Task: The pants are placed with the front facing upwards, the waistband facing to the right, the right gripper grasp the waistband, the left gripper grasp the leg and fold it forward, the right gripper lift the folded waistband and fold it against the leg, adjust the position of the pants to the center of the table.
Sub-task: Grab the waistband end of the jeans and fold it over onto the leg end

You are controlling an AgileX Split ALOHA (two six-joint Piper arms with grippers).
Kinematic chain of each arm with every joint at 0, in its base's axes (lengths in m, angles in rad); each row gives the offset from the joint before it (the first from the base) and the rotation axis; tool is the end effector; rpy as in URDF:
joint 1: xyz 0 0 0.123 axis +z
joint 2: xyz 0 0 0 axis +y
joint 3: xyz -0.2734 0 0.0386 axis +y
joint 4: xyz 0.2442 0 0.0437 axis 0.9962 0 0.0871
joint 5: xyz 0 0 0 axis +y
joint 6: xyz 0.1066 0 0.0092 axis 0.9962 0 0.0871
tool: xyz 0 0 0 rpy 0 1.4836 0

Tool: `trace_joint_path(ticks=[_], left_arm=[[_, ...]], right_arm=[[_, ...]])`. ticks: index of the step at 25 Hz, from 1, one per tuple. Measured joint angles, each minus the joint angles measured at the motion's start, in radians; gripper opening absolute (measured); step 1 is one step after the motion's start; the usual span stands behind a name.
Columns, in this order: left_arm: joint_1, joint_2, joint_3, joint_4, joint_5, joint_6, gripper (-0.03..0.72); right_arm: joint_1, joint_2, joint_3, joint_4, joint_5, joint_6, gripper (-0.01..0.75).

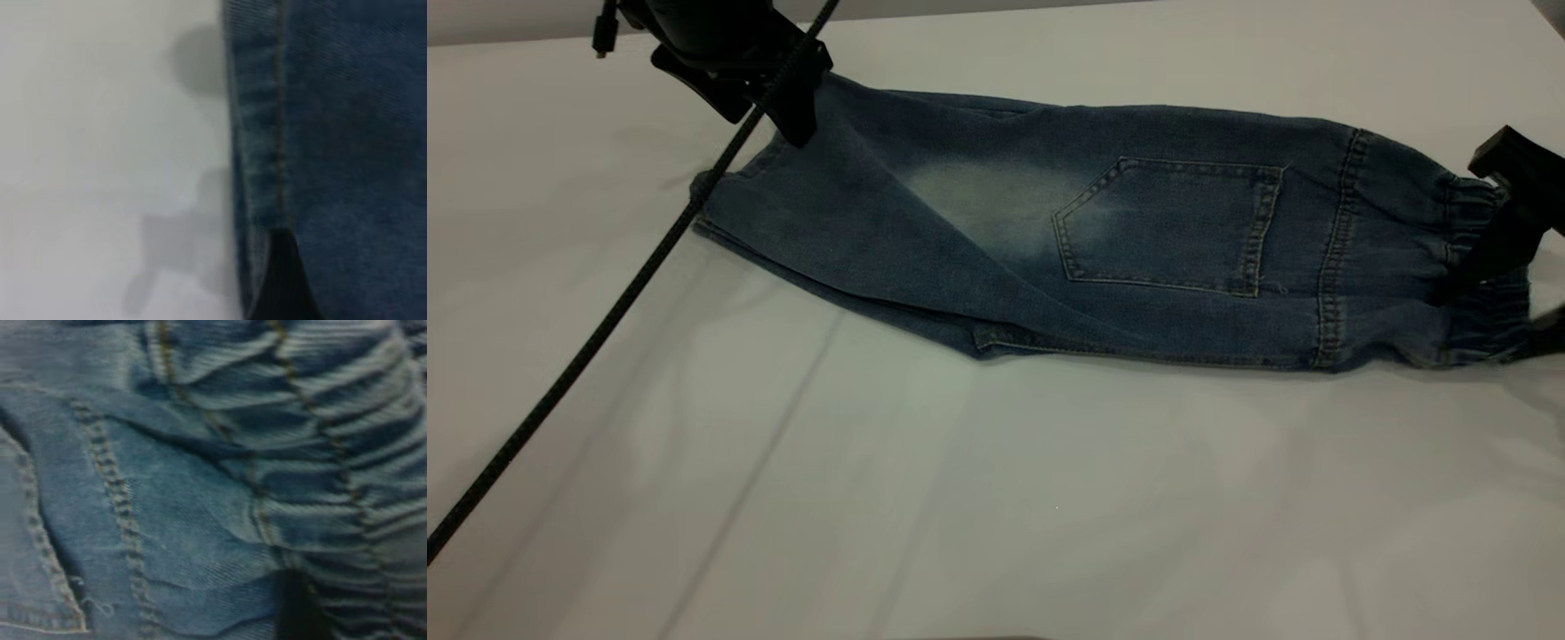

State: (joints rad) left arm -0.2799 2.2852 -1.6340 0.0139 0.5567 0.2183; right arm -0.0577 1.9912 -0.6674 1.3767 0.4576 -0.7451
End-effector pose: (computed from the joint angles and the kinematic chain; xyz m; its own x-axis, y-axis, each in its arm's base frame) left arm 0.4572 -0.1306 0.0946 -0.7802 0.4616 -0.4221 0.4633 0.8799 0.1057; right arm 0.2740 0.0307 0.0371 -0.8240 0.5647 0.0468 0.5140 0.7102 0.4811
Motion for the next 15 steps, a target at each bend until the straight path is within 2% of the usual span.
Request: trace_joint_path(ticks=[3,5,12,15], left_arm=[[-0.029,0.001,0.0,-0.001,0.014,0.007,0.465],[-0.057,0.004,0.0,-0.001,0.018,0.01,0.465],[-0.182,0.033,0.0,-0.036,0.019,0.031,0.465],[-0.22,0.054,0.0,-0.086,0.007,0.043,0.465]], right_arm=[[0.0,0.0,0.0,0.092,0.014,-0.078,0.148],[0.0,0.0,0.0,0.158,0.034,-0.139,0.064],[0.0,-0.029,0.0,0.393,0.227,-0.369,0.046],[0.0,-0.103,-0.006,0.421,0.282,-0.409,0.046]])
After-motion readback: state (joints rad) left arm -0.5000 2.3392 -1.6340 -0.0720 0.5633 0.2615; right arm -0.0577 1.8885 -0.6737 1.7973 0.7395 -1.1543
